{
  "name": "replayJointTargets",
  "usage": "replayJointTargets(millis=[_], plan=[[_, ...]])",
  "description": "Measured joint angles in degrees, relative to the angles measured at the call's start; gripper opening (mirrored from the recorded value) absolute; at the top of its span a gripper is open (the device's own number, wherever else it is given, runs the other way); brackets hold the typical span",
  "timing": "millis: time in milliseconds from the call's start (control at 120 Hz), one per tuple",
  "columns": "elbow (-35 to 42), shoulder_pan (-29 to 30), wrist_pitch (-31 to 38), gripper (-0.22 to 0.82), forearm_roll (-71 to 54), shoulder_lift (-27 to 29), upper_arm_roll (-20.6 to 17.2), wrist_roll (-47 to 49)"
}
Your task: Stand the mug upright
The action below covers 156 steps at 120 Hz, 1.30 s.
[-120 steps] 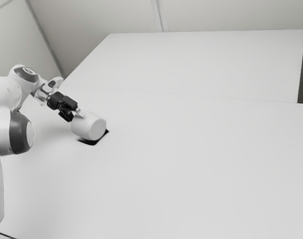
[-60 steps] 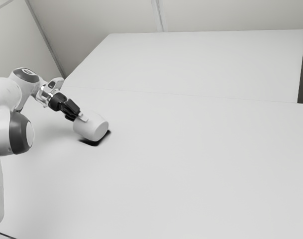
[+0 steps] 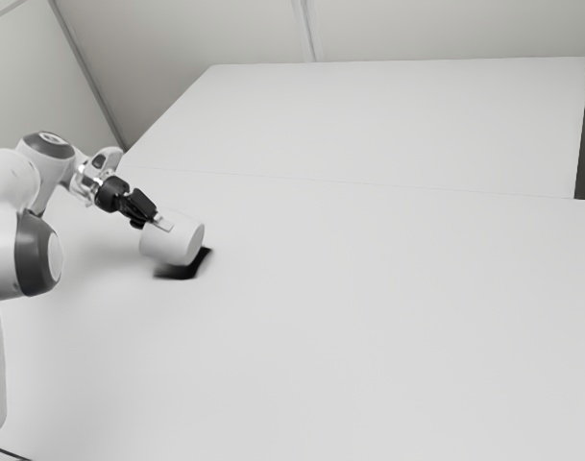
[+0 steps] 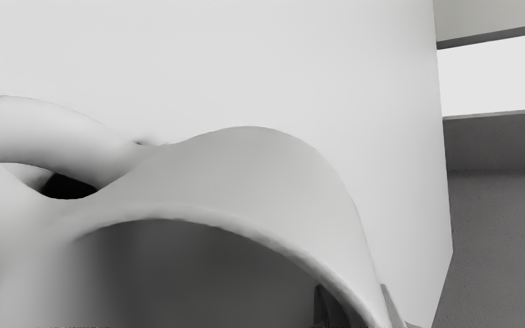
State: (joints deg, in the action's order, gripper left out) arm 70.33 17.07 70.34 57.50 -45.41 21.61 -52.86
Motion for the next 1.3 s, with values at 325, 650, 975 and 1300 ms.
replayJointTargets(millis=[325, 650, 975, 1300], plan=[[11.0, -7.4, 12.4, -0.18, -8.1, 13.3, 0.0, 7.4], [32.5, -20.4, 39.5, -0.18, -22.9, 27.2, 0.2, 22.4], [40.2, -26.4, 49.5, -0.18, -41.0, 33.3, 0.6, 42.1], [43.4, -29.8, 51.3, -0.18, -49.1, 33.7, 0.8, 57.9]])
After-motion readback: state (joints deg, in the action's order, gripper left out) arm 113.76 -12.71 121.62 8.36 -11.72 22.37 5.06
